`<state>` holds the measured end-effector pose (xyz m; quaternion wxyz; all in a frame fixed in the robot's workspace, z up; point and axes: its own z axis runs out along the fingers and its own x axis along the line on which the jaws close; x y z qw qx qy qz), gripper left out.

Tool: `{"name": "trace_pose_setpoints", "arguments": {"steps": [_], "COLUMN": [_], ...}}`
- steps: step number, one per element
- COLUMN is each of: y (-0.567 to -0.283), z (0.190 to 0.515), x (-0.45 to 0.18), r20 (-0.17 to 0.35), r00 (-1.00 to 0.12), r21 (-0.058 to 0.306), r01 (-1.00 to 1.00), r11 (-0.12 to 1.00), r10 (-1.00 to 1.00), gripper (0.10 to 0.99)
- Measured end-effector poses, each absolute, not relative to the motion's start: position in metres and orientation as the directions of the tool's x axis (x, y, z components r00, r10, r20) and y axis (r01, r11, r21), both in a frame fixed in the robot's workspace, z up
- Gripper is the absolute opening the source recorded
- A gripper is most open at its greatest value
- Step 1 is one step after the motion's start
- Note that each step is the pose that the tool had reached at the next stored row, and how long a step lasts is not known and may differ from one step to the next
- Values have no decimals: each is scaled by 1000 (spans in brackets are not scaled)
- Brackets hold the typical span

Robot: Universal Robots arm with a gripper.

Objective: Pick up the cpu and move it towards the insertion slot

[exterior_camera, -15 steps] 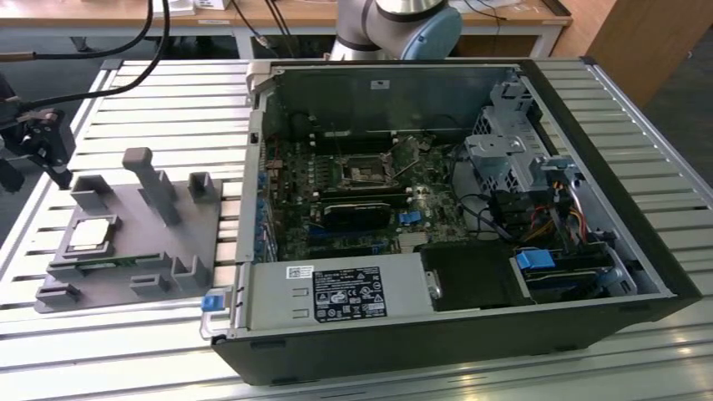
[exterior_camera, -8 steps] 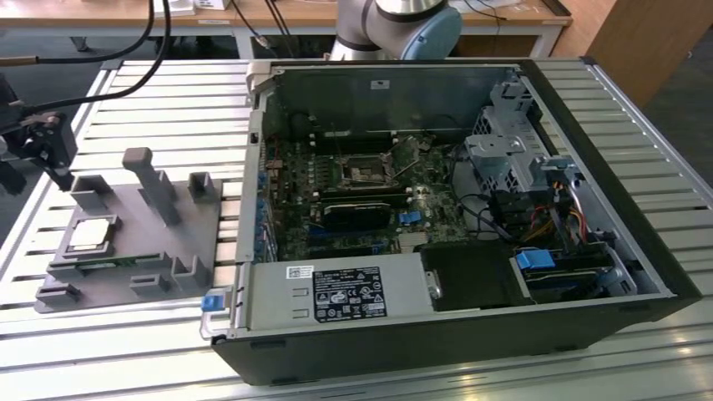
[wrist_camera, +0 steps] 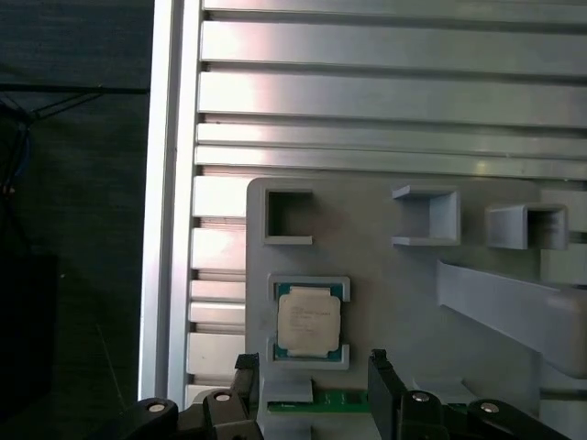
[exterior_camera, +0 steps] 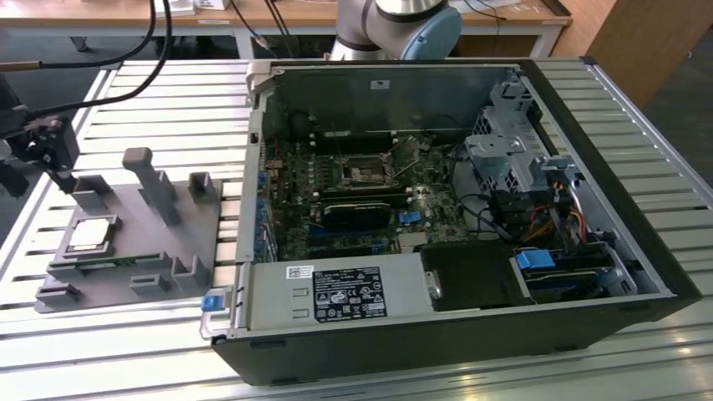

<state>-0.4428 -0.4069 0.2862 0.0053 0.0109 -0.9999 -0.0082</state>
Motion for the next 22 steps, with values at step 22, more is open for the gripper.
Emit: {"name": "trace_pose_setpoints", "arguments": {"steps": [22], "y": [-407], "z": [271], "x": [-445], "r20": [11], "r00": [-1000], "r21": [14], "r01": [-22], "r11": [1000], "r10": [-22], "gripper": [588]}}
